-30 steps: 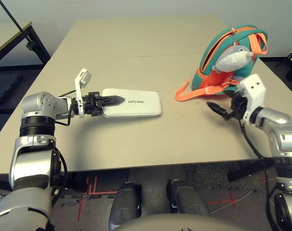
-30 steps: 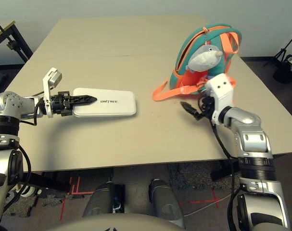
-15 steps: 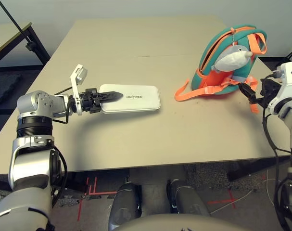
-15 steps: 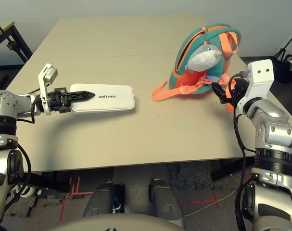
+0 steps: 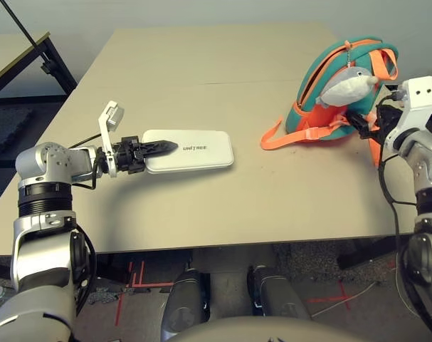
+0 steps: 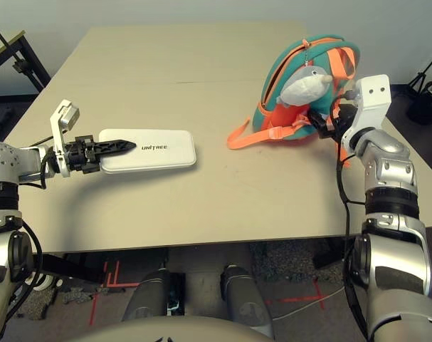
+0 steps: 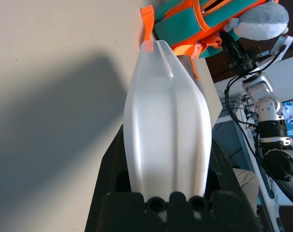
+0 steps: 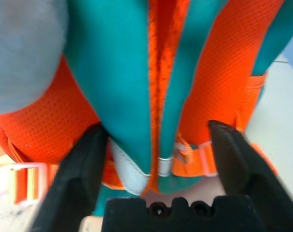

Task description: Put the pencil case into the backpack and zip it.

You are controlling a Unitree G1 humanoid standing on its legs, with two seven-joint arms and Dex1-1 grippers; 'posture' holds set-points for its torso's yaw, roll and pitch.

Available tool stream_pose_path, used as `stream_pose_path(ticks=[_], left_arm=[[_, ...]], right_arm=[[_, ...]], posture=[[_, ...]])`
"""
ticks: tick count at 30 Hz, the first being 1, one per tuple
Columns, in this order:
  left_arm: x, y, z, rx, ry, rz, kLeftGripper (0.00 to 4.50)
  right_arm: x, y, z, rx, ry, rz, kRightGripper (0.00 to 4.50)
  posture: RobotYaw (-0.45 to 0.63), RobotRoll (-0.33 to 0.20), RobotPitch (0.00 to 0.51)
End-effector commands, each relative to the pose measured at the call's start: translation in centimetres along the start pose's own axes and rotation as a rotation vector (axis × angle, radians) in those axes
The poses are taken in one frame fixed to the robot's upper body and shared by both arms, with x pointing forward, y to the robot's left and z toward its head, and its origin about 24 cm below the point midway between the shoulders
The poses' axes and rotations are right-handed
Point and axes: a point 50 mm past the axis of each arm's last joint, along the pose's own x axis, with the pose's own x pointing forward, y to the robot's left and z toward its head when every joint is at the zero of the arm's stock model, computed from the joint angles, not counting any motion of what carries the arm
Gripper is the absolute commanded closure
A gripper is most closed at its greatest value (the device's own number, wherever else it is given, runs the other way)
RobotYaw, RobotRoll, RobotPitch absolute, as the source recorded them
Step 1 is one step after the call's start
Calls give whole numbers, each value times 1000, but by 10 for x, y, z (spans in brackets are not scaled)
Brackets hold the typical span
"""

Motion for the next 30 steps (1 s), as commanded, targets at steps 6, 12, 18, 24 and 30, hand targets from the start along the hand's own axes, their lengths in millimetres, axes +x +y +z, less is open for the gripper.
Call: stream_pose_path(ticks=[6, 12, 18, 24, 30], left_arm=[[-2, -6, 7, 28, -27, -15, 3194], [0, -6, 12, 40, -40, -11, 3194], [4, -6, 18, 50, -48, -10, 3195], [3, -5, 24, 65, -57, 1, 3196], [0, -7, 33, 90, -78, 11, 3196]], right_arm=[[3, 3, -1, 46, -38, 31, 3542], [2, 17, 8, 37, -121, 108, 4222], [-9, 45, 21, 23, -205, 244, 4222], [-29, 68, 38, 6, -242, 381, 4225], [-49, 80, 54, -9, -258, 484, 4232]], posture=[[-109, 0, 59], [-117, 0, 55], [-132, 0, 53], [-142, 0, 55], [-151, 0, 53]])
